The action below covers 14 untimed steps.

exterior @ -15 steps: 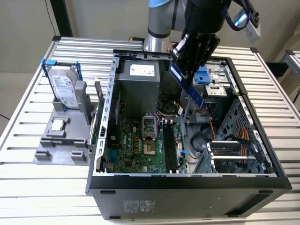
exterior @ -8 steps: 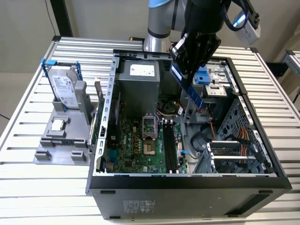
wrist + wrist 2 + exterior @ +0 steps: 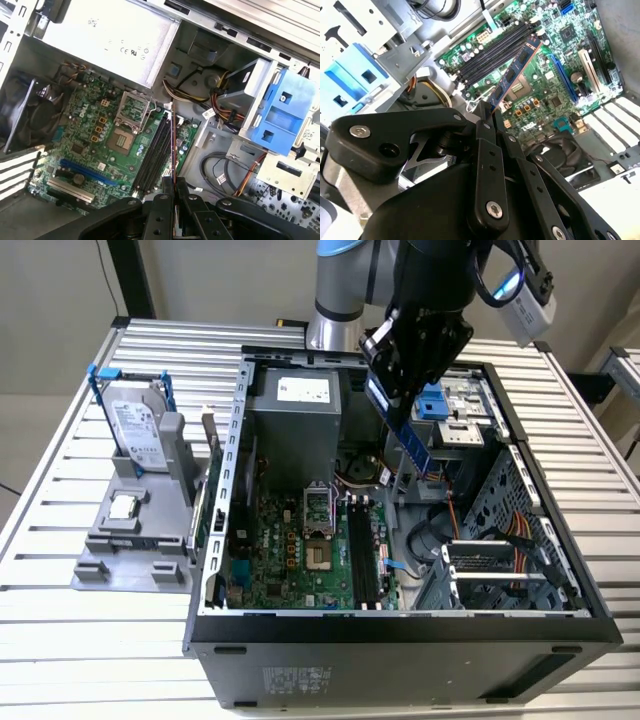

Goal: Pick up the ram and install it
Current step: 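Insert the ram into the slot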

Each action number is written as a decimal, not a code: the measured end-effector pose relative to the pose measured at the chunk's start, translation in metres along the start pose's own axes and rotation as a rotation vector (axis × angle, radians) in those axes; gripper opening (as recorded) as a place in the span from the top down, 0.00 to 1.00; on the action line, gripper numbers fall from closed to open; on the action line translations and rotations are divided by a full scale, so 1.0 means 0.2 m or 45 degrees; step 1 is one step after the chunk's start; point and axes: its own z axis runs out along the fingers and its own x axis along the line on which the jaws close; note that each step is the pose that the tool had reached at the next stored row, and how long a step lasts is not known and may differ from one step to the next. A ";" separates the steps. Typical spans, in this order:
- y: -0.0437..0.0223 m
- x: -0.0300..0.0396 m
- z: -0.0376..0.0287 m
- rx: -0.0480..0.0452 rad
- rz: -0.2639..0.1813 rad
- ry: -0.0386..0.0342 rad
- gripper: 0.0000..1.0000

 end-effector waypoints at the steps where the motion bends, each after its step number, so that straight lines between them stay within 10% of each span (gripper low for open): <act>1: 0.000 0.000 0.000 0.000 0.010 -0.0001 1.00; 14: 0.000 0.000 0.000 0.000 0.139 -0.0020 1.00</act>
